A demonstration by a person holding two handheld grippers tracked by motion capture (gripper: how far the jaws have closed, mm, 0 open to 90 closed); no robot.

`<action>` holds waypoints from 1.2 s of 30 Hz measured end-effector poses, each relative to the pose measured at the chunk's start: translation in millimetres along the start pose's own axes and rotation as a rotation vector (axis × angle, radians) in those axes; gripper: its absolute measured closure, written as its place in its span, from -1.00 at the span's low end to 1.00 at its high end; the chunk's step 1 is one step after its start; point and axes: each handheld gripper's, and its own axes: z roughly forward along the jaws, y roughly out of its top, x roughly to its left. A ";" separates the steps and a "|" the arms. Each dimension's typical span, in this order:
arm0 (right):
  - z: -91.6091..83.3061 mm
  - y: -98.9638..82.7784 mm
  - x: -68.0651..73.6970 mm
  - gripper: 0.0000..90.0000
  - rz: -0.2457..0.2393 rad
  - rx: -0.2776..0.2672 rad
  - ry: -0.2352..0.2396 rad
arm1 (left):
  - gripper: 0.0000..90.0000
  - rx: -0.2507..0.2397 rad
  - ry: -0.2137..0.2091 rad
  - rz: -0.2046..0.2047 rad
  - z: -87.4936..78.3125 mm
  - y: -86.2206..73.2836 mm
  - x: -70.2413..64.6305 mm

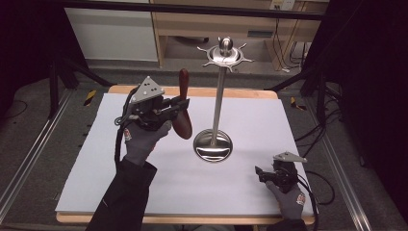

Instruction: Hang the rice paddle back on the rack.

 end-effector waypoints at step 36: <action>1.4 1.5 1.1 -0.54 -0.012 -0.003 -0.001 | 0.73 0.008 -0.015 0.017 18.1 21.3 -7.7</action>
